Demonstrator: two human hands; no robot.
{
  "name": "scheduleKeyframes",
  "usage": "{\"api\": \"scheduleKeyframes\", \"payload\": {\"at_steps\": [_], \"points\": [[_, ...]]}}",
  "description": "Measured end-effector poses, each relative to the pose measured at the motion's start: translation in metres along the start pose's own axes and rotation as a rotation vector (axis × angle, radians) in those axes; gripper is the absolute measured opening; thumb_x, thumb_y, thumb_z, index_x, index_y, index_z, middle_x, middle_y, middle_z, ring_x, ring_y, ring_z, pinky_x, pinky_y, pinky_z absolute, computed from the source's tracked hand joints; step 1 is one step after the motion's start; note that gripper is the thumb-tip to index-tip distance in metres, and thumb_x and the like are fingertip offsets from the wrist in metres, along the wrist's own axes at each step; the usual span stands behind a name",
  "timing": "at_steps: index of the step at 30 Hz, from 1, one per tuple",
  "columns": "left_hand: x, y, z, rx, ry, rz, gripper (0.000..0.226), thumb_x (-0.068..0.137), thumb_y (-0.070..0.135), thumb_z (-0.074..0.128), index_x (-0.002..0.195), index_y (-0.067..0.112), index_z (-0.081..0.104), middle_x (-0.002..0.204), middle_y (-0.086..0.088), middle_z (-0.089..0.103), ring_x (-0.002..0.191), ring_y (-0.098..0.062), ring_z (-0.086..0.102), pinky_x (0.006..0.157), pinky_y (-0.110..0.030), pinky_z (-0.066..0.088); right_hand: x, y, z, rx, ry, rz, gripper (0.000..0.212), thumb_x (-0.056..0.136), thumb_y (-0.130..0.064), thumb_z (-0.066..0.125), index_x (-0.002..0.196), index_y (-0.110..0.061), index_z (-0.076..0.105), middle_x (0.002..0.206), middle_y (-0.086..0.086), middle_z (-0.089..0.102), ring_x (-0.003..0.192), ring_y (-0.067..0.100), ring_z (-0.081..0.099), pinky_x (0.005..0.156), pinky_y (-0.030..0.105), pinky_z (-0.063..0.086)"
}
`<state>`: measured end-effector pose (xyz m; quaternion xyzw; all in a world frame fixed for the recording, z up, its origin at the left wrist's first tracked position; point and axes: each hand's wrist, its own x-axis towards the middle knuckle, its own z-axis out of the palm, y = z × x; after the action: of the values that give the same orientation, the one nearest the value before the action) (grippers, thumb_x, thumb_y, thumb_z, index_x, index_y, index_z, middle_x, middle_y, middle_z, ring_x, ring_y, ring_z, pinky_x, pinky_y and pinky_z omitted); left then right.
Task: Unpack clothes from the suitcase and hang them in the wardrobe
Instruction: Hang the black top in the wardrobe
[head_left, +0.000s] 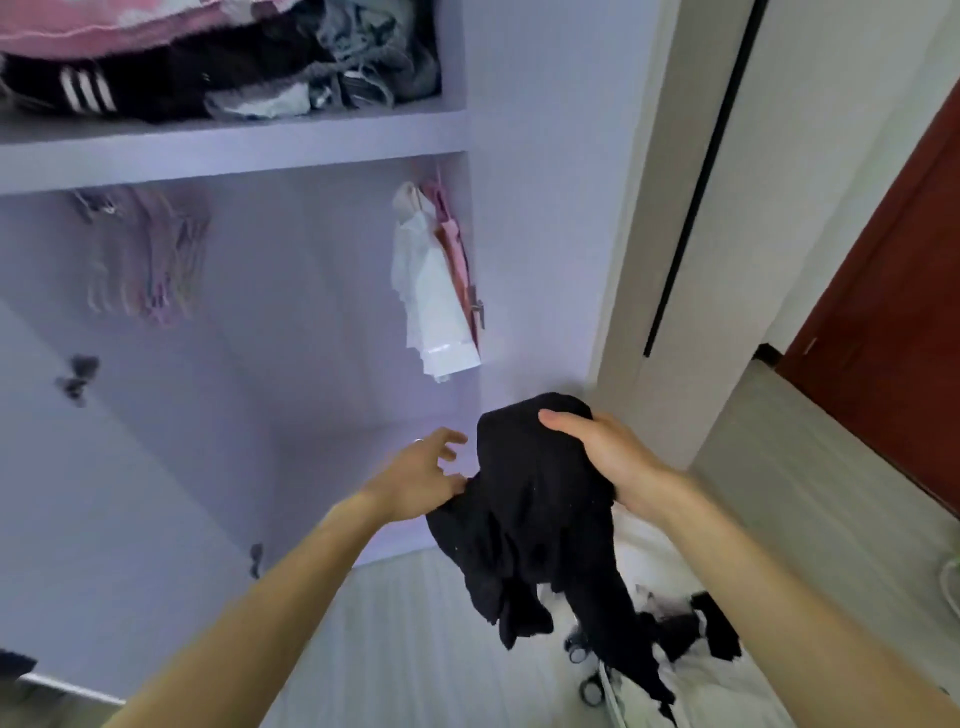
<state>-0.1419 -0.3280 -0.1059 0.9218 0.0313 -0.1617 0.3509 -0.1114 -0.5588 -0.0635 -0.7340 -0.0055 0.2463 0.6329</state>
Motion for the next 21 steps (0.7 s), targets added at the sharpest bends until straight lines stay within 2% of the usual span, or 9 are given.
{"api": "scheduleKeyframes", "payload": {"at_steps": [2, 4, 5, 7, 9, 11, 16, 19, 21], "points": [[-0.020, -0.024, -0.018, -0.077, 0.130, 0.138, 0.088, 0.083, 0.019, 0.073, 0.148, 0.046, 0.021, 0.139, 0.004, 0.039, 0.119, -0.016, 0.048, 0.099, -0.033, 0.046, 0.014, -0.007, 0.038, 0.083, 0.016, 0.024, 0.030, 0.091, -0.040, 0.066, 0.108, -0.017, 0.071, 0.097, 0.002, 0.077, 0.093, 0.021, 0.073, 0.093, 0.038, 0.055], [-0.035, -0.048, -0.038, -0.008, 0.240, 0.261, 0.099, 0.079, 0.027, 0.079, 0.148, 0.056, 0.014, 0.145, 0.010, 0.028, 0.125, -0.009, 0.041, 0.098, -0.029, 0.043, 0.026, -0.017, 0.076, 0.151, 0.011, 0.048, 0.031, 0.090, -0.040, 0.067, 0.110, -0.015, 0.070, 0.098, 0.003, 0.077, 0.094, 0.022, 0.072, 0.091, 0.037, 0.055], [-0.041, -0.059, -0.050, 0.073, 0.297, 0.312, 0.091, 0.080, 0.033, 0.079, 0.147, 0.056, 0.021, 0.149, 0.013, 0.025, 0.128, -0.006, 0.039, 0.098, -0.029, 0.044, 0.032, -0.021, 0.093, 0.172, -0.010, 0.058, 0.032, 0.090, -0.039, 0.067, 0.110, -0.014, 0.070, 0.098, 0.004, 0.077, 0.095, 0.022, 0.072, 0.091, 0.037, 0.055], [-0.046, -0.080, -0.073, 0.261, 0.369, 0.338, 0.051, 0.090, 0.035, 0.068, 0.134, 0.050, 0.048, 0.147, 0.016, 0.037, 0.126, -0.004, 0.044, 0.095, -0.030, 0.048, 0.041, -0.028, 0.123, 0.199, -0.078, 0.085, 0.034, 0.090, -0.038, 0.067, 0.112, -0.012, 0.070, 0.103, 0.006, 0.076, 0.099, 0.022, 0.072, 0.093, 0.037, 0.053], [-0.049, -0.099, -0.096, 0.213, 0.420, 0.303, 0.025, 0.096, 0.021, 0.055, 0.112, 0.038, 0.065, 0.118, 0.019, 0.062, 0.107, -0.010, 0.059, 0.089, -0.034, 0.052, 0.049, -0.030, 0.142, 0.179, -0.120, 0.097, 0.033, 0.092, -0.038, 0.065, 0.112, -0.012, 0.070, 0.106, 0.006, 0.075, 0.101, 0.021, 0.071, 0.091, 0.034, 0.053], [-0.053, -0.120, -0.125, -0.015, 0.490, 0.228, 0.034, 0.094, 0.005, 0.048, 0.103, 0.031, 0.068, 0.095, 0.017, 0.069, 0.090, -0.013, 0.064, 0.085, -0.032, 0.051, 0.059, -0.035, 0.158, 0.109, -0.108, 0.075, 0.031, 0.093, -0.041, 0.062, 0.112, -0.017, 0.071, 0.107, 0.003, 0.075, 0.101, 0.020, 0.071, 0.092, 0.035, 0.053], [-0.057, -0.151, -0.180, -0.422, 0.550, 0.017, 0.035, 0.102, 0.011, 0.040, 0.119, 0.028, 0.066, 0.104, 0.010, 0.070, 0.095, -0.015, 0.064, 0.089, -0.033, 0.053, 0.081, -0.054, 0.173, 0.015, 0.157, -0.042, 0.021, 0.097, -0.034, 0.059, 0.100, -0.018, 0.072, 0.101, 0.007, 0.075, 0.093, 0.026, 0.071, 0.086, 0.040, 0.057], [-0.055, -0.151, -0.196, -0.394, 0.551, -0.008, 0.036, 0.102, 0.011, 0.038, 0.120, 0.027, 0.065, 0.109, 0.007, 0.069, 0.102, -0.018, 0.064, 0.092, -0.034, 0.053, 0.090, -0.071, 0.181, 0.049, 0.205, -0.074, 0.019, 0.099, -0.031, 0.056, 0.097, -0.018, 0.070, 0.102, 0.008, 0.073, 0.096, 0.027, 0.069, 0.094, 0.044, 0.054], [-0.051, -0.150, -0.207, -0.304, 0.594, -0.035, 0.039, 0.101, 0.008, 0.035, 0.123, 0.023, 0.063, 0.112, 0.002, 0.069, 0.103, -0.023, 0.064, 0.090, -0.034, 0.052, 0.098, -0.090, 0.185, 0.219, 0.198, -0.035, 0.017, 0.097, -0.027, 0.059, 0.102, -0.014, 0.069, 0.103, 0.009, 0.073, 0.095, 0.027, 0.070, 0.091, 0.044, 0.056]]}}
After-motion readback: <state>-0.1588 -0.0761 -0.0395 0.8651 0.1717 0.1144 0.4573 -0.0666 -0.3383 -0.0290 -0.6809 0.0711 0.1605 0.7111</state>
